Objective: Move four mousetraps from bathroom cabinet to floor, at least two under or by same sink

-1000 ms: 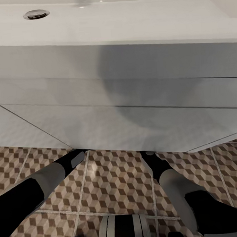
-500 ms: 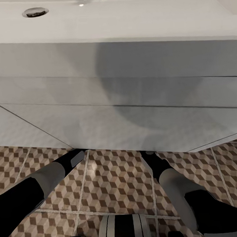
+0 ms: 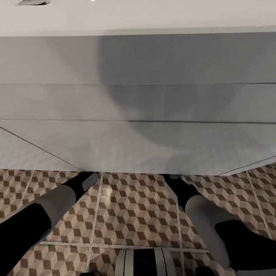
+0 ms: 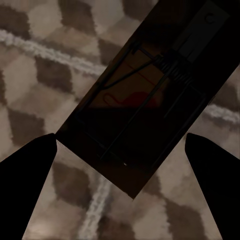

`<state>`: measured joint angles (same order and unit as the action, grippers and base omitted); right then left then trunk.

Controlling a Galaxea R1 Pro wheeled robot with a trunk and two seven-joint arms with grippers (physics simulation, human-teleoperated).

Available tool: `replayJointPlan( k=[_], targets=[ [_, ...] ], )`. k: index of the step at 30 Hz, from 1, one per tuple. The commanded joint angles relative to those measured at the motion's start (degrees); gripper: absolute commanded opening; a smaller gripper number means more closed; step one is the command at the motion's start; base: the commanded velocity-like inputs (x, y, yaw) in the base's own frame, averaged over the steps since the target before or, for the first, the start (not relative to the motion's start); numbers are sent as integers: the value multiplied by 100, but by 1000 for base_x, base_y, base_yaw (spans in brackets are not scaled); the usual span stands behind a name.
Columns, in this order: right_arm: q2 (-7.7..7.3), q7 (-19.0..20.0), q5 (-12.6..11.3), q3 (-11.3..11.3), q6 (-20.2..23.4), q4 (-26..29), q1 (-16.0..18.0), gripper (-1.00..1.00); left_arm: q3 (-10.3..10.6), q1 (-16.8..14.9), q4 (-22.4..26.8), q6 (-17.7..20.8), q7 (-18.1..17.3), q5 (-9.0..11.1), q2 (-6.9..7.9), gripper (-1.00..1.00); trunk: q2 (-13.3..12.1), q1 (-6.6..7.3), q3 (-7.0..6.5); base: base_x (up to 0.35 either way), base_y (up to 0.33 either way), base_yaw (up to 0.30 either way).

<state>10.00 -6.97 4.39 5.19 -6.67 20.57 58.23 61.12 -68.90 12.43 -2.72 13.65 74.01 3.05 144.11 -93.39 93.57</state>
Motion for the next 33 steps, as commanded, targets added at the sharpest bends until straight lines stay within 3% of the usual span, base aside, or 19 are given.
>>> replayJointPlan(
  k=[1, 15, 33],
  targets=[
    [0, -50, 29, 27, -9, -8, 4, -100, 49, -1, 21, -18, 41, 52, 5, -100, 1, 1, 12, 0, 0, -62],
    [0, -58, 27, 26, -15, -1, 4, -100, 49, -3, 14, -18, 41, 52, 3, -100, 1, 1, 137, 0, 0, -75],
    [0, -110, 80, 43, 26, -13, 4, -100, 42, -1, 14, -18, 41, 52, -5, -100, 1, 1, 149, 0, 0, -4]
  ],
)
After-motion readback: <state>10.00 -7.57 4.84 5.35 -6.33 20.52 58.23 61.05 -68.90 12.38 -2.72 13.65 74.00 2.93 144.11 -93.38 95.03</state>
